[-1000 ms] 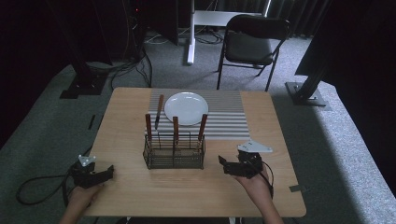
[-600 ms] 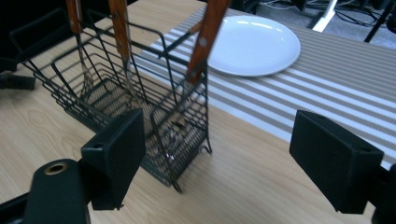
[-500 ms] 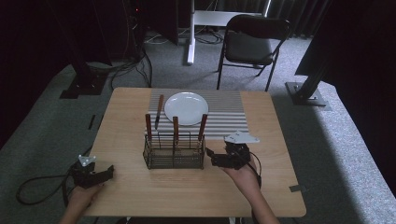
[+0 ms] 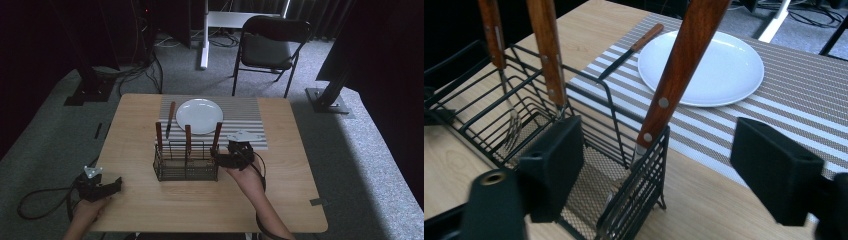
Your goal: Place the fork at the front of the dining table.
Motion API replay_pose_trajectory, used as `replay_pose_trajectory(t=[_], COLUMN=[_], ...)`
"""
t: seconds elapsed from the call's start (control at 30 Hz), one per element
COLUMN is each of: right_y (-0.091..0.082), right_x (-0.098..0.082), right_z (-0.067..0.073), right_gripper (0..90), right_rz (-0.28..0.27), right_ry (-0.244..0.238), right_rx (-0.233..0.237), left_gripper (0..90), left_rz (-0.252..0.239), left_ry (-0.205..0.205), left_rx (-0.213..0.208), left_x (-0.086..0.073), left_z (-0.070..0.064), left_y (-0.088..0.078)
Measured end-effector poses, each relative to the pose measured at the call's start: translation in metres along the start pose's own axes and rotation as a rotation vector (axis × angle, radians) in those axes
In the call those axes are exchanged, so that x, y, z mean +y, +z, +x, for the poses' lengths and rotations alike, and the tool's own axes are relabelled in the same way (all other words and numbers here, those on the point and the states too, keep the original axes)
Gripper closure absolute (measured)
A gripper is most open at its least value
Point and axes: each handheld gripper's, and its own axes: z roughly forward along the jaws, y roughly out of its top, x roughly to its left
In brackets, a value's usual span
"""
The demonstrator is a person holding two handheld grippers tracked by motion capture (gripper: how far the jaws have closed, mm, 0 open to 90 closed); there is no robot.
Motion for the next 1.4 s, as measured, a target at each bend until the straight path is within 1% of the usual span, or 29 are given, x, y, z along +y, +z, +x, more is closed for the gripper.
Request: replay_pose_trajectory(t=[0.07, 0.13, 0.2, 0.27, 0.33, 0.4, 0.5, 0.57, 0.63, 0.7, 0.73, 0.77, 0.87, 0.93, 1.0, 1.07, 1.1, 1.13, 1.33, 1.4], right_y=[0.005, 0.009, 0.013, 0.016, 0.019, 0.02, 0.023, 0.025, 0.027, 0.028, 0.03, 0.03, 0.032, 0.034, 0.034, 0.034, 0.033, 0.033, 0.031, 0.029], right_x=[0.002, 0.004, 0.005, 0.006, 0.008, 0.008, 0.01, 0.011, 0.011, 0.011, 0.011, 0.011, 0.011, 0.011, 0.01, 0.01, 0.01, 0.01, 0.008, 0.008], right_z=[0.002, 0.004, 0.005, 0.005, 0.006, 0.007, 0.007, 0.009, 0.009, 0.009, 0.008, 0.008, 0.01, 0.011, 0.011, 0.011, 0.011, 0.012, 0.01, 0.011], right_gripper=[23.9, 27.8, 29.0, 32.9, 36.1, 41.4, 45.0, 48.5, 50.7, 51.8, 55.0, 55.7, 61.4, 67.2, 68.8, 70.4, 71.9, 72.3, 73.3, 74.5], right_rz=[0.008, 0.011, 0.017, 0.021, 0.018, 0.014, 0.02, 0.028, 0.031, 0.039, 0.041, 0.044, 0.05, 0.053, 0.044, 0.037, 0.032, 0.03, -0.003, -0.021], right_ry=[-0.001, -0.001, 0.003, 0.016, 0.025, 0.028, 0.043, 0.039, 0.043, 0.038, 0.046, 0.043, 0.02, 0.02, 0.02, 0.03, 0.029, 0.02, 0.023, 0.008], right_rx=[-0.007, -0.015, -0.018, -0.024, -0.046, -0.068, -0.069, -0.079, -0.097, -0.101, -0.114, -0.115, -0.139, -0.125, -0.122, -0.097, -0.095, -0.1, -0.084, -0.08], left_gripper=[7.3, 7.3, 7.3, 7.3, 7.4, 7.3, 7.3, 7.4, 7.4, 7.3, 7.3, 7.3, 7.3, 7.3, 7.3, 7.3, 7.3, 7.3, 7.3, 7.3], left_rz=[0.002, 0.002, 0.002, 0.002, 0.002, 0.002, 0.002, 0.002, 0.002, 0.002, 0.002, 0.002, 0.002, 0.002, 0.002, 0.002, 0.002, 0.002, 0.002, 0.001], left_ry=[0.0, 0.0, 0.001, 0.0, 0.0, 0.0, 0.001, 0.001, 0.001, 0.001, 0.001, 0.001, 0.001, 0.001, 0.001, 0.0, 0.001, 0.0, 0.001, 0.0], left_rx=[0.0, 0.0, 0.0, 0.0, -0.001, 0.0, -0.001, -0.001, 0.0, 0.0, 0.0, 0.0, 0.0, 0.0, 0.0, 0.0, 0.0, 0.0, 0.0, -0.001], left_x=[0.0, 0.0, 0.0, 0.0, 0.0, 0.0, 0.0, 0.0, 0.0, 0.0, 0.0, 0.0, 0.0, 0.0, 0.0, 0.0, 0.0, 0.0, 0.0, 0.0], left_z=[0.0, 0.0, 0.0, 0.0, 0.0, 0.0, 0.0, 0.0, 0.0, 0.0, 0.0, 0.0, 0.0, 0.0, 0.0, 0.0, 0.0, 0.0, 0.0, 0.0], left_y=[0.0, 0.0, 0.0, 0.0, 0.0, 0.0, 0.0, 0.0, 0.0, 0.0, 0.0, 0.0, 0.0, 0.0, 0.0, 0.0, 0.0, 0.0, 0.0, 0.0])
